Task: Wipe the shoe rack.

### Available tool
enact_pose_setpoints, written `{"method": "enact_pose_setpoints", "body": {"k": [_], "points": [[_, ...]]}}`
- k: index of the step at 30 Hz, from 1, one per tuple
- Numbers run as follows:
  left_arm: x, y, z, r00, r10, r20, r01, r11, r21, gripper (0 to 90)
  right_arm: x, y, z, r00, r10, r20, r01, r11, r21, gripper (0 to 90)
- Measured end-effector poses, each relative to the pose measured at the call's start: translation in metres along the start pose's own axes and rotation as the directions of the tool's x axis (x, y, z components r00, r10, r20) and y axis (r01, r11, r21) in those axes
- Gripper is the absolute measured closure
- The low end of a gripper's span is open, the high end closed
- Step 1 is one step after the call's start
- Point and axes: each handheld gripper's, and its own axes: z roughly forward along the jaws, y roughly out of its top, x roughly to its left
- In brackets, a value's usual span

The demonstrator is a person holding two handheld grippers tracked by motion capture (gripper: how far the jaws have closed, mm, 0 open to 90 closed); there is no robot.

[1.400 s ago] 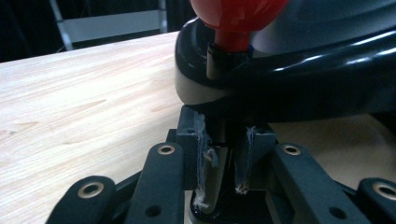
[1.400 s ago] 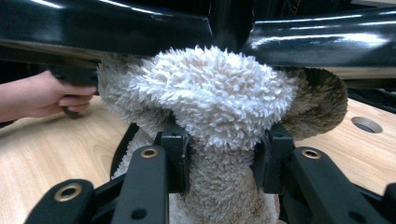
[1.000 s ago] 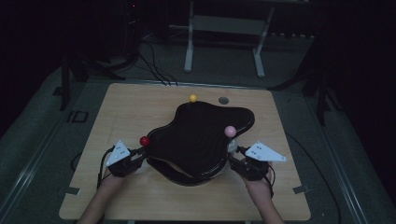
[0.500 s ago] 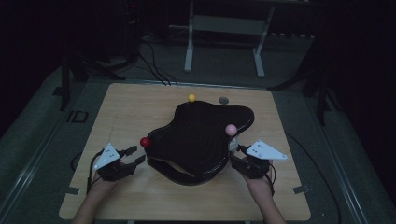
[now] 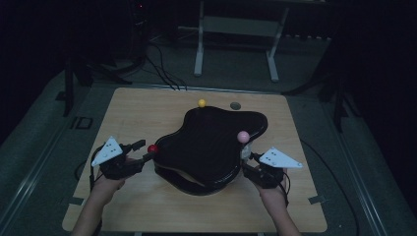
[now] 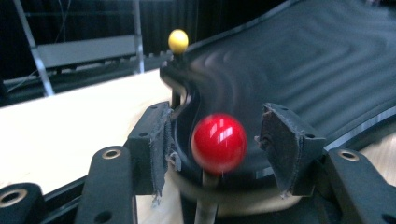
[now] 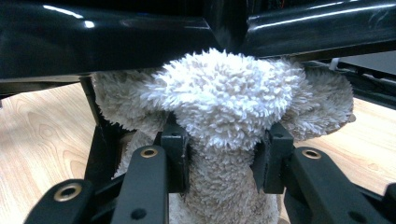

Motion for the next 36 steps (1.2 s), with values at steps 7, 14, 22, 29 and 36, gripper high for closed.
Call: {"method": "enact_pose_setpoints", "body": {"k": [7, 14, 22, 29, 36], "points": [[0.0, 0.002, 0.006, 0.9992, 0.038, -0.014, -0.037, 0.9992, 0.015, 45.7, 0.0, 0.0, 0.0, 1.0, -0.005, -0.004, 0.005, 1.0, -0.001, 62.0], [0.001, -0.008, 0.011, 0.9995, 0.03, -0.011, -0.03, 0.9993, 0.022, 46.1, 0.0, -0.002, 0.0, 1.0, -0.002, 0.0, 0.002, 1.0, -0.015, 61.9], [0.001, -0.012, 0.016, 0.9991, 0.042, 0.009, -0.042, 0.999, 0.017, 58.8, -0.001, -0.001, 0.001, 0.9999, -0.01, -0.011, 0.01, 1.0, -0.012, 60.8], [0.002, -0.012, 0.017, 0.9994, 0.03, 0.016, -0.031, 0.9993, 0.02, 59.1, -0.001, -0.003, 0.002, 0.9998, -0.01, -0.018, 0.01, 1.0, -0.017, 61.8], [0.004, -0.012, 0.017, 0.9996, 0.01, 0.027, -0.011, 0.9996, 0.025, 59.2, 0.0, -0.004, 0.003, 0.9996, -0.026, -0.011, 0.026, 1.0, -0.011, 63.0]]}}
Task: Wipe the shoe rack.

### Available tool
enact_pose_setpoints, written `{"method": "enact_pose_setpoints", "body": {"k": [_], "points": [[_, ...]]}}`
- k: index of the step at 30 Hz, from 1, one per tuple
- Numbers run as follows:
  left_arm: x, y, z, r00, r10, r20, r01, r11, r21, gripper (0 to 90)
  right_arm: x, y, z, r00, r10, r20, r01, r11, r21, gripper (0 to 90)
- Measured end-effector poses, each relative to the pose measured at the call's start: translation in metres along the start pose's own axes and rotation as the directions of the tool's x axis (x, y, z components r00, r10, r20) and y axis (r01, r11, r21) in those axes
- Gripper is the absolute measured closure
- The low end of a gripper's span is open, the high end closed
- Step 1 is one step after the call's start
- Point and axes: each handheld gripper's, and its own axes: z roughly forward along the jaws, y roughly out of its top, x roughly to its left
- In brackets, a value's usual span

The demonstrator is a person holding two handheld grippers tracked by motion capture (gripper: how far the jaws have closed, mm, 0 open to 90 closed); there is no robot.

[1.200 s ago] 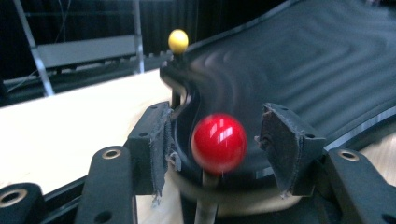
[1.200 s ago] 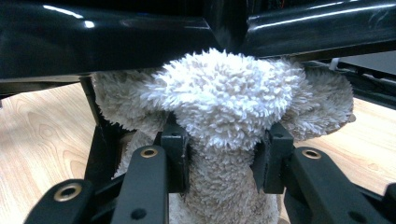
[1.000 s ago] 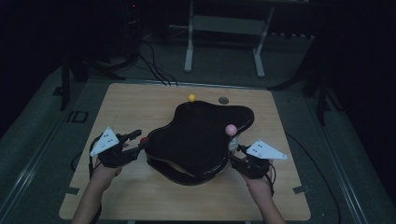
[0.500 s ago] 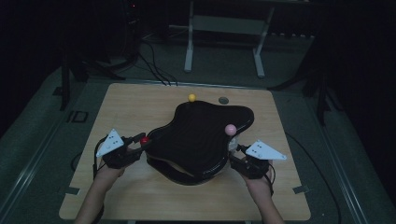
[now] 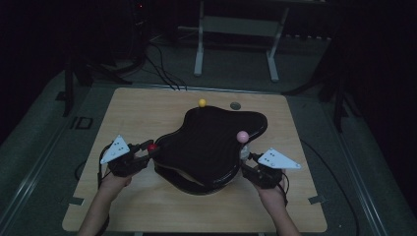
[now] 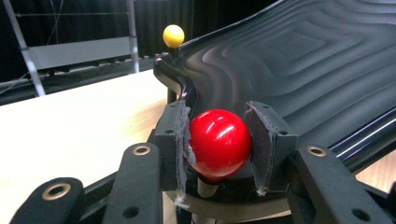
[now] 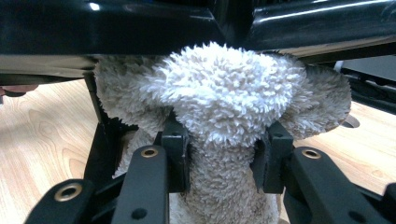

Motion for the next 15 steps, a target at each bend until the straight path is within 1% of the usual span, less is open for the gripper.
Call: {"method": "enact_pose_setpoints", "body": {"k": [3, 8, 10, 12, 13, 15], "points": [[0.001, 0.0, 0.0, 0.9999, -0.013, 0.006, 0.013, 0.9999, 0.004, 59.2, 0.0, -0.001, 0.0, 1.0, 0.006, -0.004, -0.006, 1.0, 0.001, 63.2], [0.002, 0.0, 0.0, 0.9996, -0.026, 0.013, 0.026, 0.9996, 0.002, 59.2, 0.0, -0.007, 0.001, 0.9999, 0.011, -0.004, -0.011, 1.0, 0.012, 63.4], [0.001, 0.0, 0.0, 0.9997, -0.024, 0.011, 0.024, 0.9997, 0.002, 59.1, 0.0, -0.009, 0.002, 1.0, 0.007, -0.002, -0.007, 1.0, 0.021, 63.4], [0.0, 0.0, 0.0, 1.0, -0.007, -0.001, 0.007, 1.0, 0.004, 58.8, 0.001, -0.011, 0.003, 1.0, 0.0, 0.003, 0.0, 0.999, 0.032, 63.4], [0.0, 0.0, 0.0, 1.0, -0.007, -0.001, 0.007, 1.0, 0.004, 58.6, 0.001, -0.013, 0.004, 1.0, 0.0, 0.004, 0.0, 0.999, 0.038, 63.5], [-0.002, 0.0, 0.002, 0.9996, 0.017, -0.022, -0.017, 0.9997, 0.017, 57.7, 0.001, -0.016, 0.005, 1.0, 0.002, 0.005, -0.002, 0.999, 0.049, 63.5]]}}
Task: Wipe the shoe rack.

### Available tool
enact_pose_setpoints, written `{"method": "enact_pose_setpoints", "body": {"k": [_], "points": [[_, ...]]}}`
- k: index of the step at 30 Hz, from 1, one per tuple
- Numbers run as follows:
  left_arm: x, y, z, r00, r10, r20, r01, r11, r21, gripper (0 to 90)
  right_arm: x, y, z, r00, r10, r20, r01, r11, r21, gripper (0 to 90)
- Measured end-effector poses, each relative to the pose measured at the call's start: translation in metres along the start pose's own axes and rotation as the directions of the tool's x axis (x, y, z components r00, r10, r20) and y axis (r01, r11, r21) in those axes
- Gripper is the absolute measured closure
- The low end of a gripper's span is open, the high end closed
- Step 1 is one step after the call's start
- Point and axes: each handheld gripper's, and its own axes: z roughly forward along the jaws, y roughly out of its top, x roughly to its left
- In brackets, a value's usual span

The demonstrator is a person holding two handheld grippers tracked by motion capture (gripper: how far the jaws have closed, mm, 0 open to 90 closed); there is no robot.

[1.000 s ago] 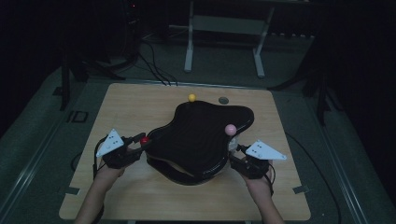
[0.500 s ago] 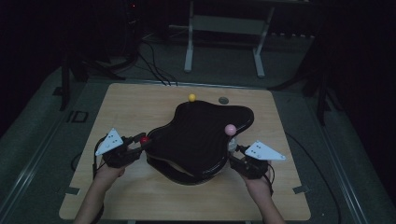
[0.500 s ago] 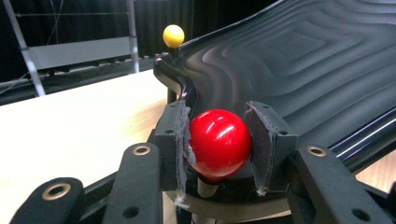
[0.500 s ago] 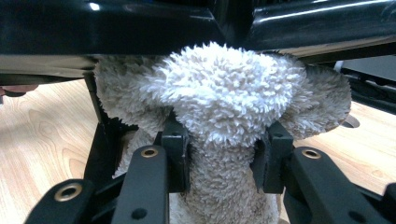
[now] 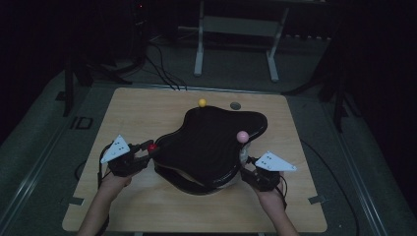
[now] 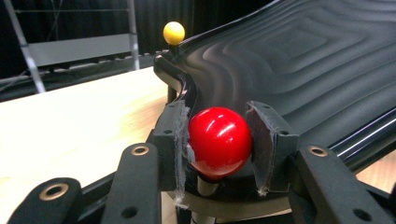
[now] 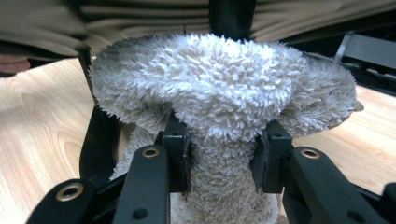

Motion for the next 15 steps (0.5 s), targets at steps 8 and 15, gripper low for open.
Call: {"method": "enact_pose_setpoints", "body": {"k": [8, 15], "points": [[0.003, -0.009, 0.007, 0.9988, -0.045, 0.022, 0.045, 0.999, -0.001, 57.7, -0.001, -0.003, 0.001, 1.0, 0.001, -0.007, -0.001, 1.0, -0.004, 63.7], [0.004, -0.009, 0.007, 0.9982, -0.051, 0.031, 0.051, 0.9987, -0.001, 58.2, -0.003, -0.014, 0.01, 0.9995, 0.022, -0.021, -0.021, 0.999, 0.027, 62.7]]}}
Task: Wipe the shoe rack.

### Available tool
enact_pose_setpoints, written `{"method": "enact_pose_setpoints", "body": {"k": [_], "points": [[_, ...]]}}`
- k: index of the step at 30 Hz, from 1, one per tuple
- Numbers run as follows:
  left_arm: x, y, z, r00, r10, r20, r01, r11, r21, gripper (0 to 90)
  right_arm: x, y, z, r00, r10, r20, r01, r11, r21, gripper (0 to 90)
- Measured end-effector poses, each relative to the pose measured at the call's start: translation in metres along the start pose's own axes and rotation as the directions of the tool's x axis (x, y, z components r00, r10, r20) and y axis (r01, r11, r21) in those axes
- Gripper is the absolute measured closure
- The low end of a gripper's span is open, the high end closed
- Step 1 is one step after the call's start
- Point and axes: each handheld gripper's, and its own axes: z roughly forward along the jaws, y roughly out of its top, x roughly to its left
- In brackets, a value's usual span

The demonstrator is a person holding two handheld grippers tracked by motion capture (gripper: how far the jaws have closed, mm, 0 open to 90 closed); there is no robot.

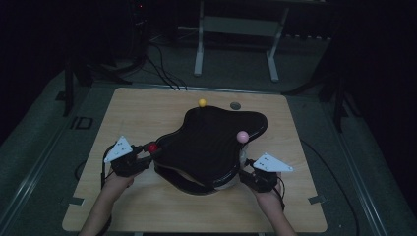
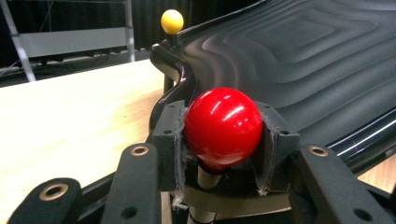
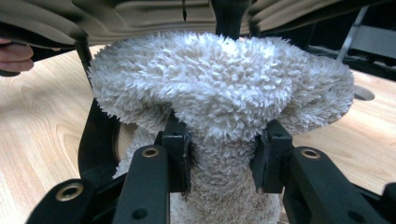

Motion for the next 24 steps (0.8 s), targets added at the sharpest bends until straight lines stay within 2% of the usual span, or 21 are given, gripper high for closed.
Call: {"method": "enact_pose_setpoints", "body": {"k": [5, 13, 18, 19, 24], "points": [[0.0, 0.0, 0.0, 1.0, 0.0, 0.001, 0.0, 1.0, -0.003, 58.2, -0.001, -0.01, 0.009, 1.0, -0.002, -0.001, 0.002, 0.999, 0.04, 62.3], [-0.001, 0.001, 0.0, 0.9999, 0.012, -0.012, -0.012, 0.9999, 0.003, 58.1, -0.002, -0.017, 0.014, 0.9999, 0.011, -0.012, -0.01, 0.999, 0.045, 61.6], [-0.001, 0.001, 0.0, 0.9998, 0.014, -0.011, -0.014, 0.9999, 0.004, 58.1, -0.003, -0.027, 0.022, 0.9999, 0.005, -0.016, -0.004, 0.996, 0.09, 61.4], [-0.002, 0.001, 0.0, 0.9998, 0.015, -0.014, -0.015, 0.9999, 0.004, 58.1, -0.005, -0.034, 0.026, 0.9995, 0.015, -0.028, -0.012, 0.995, 0.103, 61.5], [-0.002, 0.001, 0.0, 0.9998, 0.013, -0.015, -0.013, 0.9999, 0.004, 58.1, -0.005, -0.041, 0.03, 0.9996, 0.0, -0.029, 0.003, 0.995, 0.101, 61.5]]}}
